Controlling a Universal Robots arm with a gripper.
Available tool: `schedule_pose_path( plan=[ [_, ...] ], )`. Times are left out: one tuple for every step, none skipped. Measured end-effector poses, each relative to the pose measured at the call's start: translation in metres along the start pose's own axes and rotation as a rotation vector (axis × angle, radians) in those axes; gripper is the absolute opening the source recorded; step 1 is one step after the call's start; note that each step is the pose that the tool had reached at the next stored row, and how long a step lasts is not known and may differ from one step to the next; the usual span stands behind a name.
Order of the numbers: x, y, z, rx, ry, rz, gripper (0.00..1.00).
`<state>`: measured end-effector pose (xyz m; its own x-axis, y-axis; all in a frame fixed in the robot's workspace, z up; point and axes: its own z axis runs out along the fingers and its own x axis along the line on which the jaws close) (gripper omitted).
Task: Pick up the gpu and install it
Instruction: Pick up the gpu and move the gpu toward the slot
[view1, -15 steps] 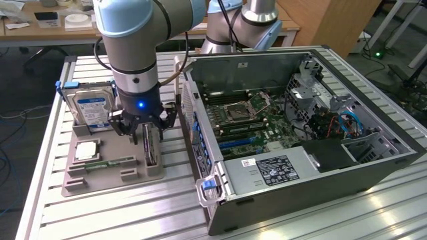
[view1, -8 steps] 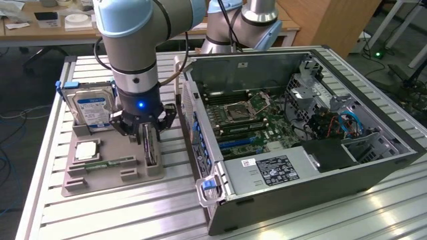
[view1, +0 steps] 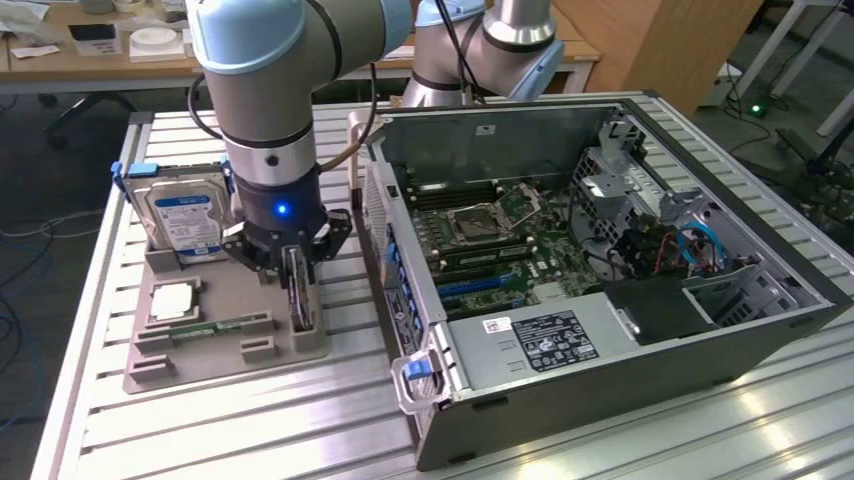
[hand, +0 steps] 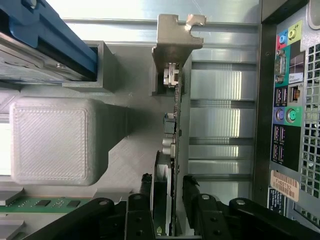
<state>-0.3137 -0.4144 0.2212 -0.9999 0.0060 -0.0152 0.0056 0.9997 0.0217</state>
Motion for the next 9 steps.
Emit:
schedule_pose_path(
  plan=[
    [0.0, 0.0, -0.0001, 0.0002, 0.0002, 0.0, 0.38],
    [0.0, 0.0, -0.0002, 0.0002, 0.0002, 0.0, 0.37],
    [0.0, 0.0, -0.0001, 0.0002, 0.0002, 0.0, 0.37],
    [0.0, 0.0, -0.0001, 0.0002, 0.0002, 0.0, 0.37],
    [0.0, 0.0, -0.0001, 0.0002, 0.0002, 0.0, 0.3],
    [0.0, 0.0, -0.0001, 0.0002, 0.0003, 0.0, 0.3],
    [0.0, 0.0, -0.0002, 0.0001, 0.0002, 0.0, 0.3],
    [0.0, 0.0, -0.0002, -0.0002, 0.0002, 0.0, 0.3],
    [0.0, 0.0, -0.0002, -0.0002, 0.0002, 0.0, 0.3]
  ],
)
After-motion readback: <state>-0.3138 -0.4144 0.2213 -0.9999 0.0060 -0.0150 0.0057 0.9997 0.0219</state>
